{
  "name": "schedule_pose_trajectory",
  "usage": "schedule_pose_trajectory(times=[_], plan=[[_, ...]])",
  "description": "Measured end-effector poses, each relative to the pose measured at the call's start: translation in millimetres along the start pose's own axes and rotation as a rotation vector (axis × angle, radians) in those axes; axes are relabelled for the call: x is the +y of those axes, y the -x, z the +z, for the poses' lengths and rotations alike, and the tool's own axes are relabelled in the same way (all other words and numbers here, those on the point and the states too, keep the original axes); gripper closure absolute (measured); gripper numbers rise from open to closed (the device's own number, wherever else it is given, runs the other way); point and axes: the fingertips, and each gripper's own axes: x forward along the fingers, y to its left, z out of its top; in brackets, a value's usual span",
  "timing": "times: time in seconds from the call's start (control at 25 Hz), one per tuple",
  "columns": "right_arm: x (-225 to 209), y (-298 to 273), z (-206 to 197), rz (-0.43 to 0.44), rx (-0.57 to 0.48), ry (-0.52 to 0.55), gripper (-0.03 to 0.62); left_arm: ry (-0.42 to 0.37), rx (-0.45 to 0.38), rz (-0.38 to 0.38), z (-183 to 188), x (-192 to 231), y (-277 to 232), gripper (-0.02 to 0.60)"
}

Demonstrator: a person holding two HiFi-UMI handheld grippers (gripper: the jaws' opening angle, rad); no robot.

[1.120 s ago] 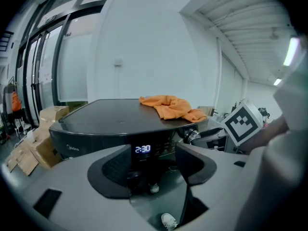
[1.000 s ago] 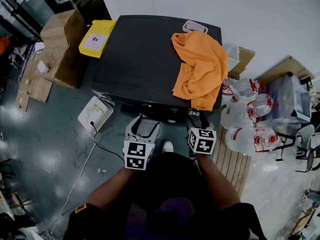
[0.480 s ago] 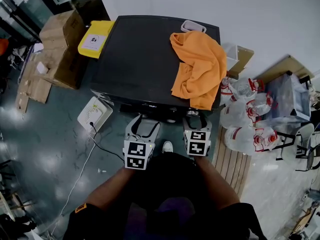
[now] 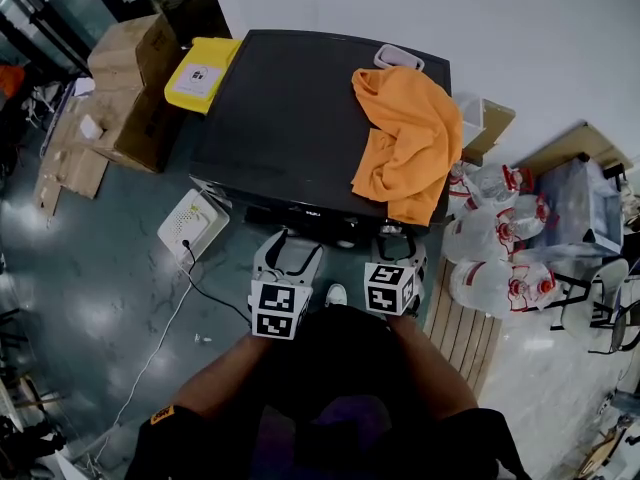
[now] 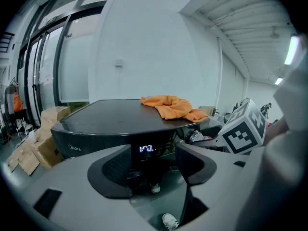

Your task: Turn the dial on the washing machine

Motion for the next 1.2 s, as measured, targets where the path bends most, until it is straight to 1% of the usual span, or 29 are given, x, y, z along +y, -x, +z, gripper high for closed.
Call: schedule_pose_trajectory(times=[0.12, 0.2, 0.28, 0.48, 0.56, 0.64, 0.76, 0.88, 0.96, 1.04, 1.2], plan=[[1, 0, 0, 0.002, 0.002, -0.014, 0.309, 0.002, 0.0, 0.001, -1, 1, 0, 0.291], [1, 0, -1, 0.02, 0.001, -0.056, 0.321, 0.002, 0.001, 0.0, -1, 1, 0, 0.291], [-1, -1, -3, 0.051, -0.006, -0.133, 0.322, 0.003, 0.001, -0.001, -2, 1, 0, 0.291], [-7, -2, -8, 0.184, -0.056, -0.41, 0.321, 0.003, 0.0, -0.007, -1, -2, 0, 0.291], [-9, -3, -8, 0.223, -0.065, -0.476, 0.321, 0.004, -0.002, -0.009, 0, -4, -1, 0.291], [-9, -3, -8, 0.251, -0.067, -0.512, 0.321, 0.003, -0.001, -0.013, 0, -5, -2, 0.291], [-9, -4, -8, 0.252, -0.059, -0.494, 0.319, 0.0, 0.0, -0.015, 0, -6, -3, 0.291], [-8, 5, -4, 0.214, -0.058, -0.386, 0.316, 0.0, -0.006, -0.01, 3, -6, -1, 0.291], [-5, 19, 7, 0.202, -0.091, -0.303, 0.313, 0.0, -0.02, 0.0, 9, -3, 2, 0.291], [1, 35, 24, 0.21, -0.139, -0.235, 0.313, -0.001, -0.049, 0.008, 21, -1, 7, 0.291], [5, 71, 64, 0.237, -0.237, -0.159, 0.326, -0.015, -0.121, 0.005, 53, -4, 22, 0.291]])
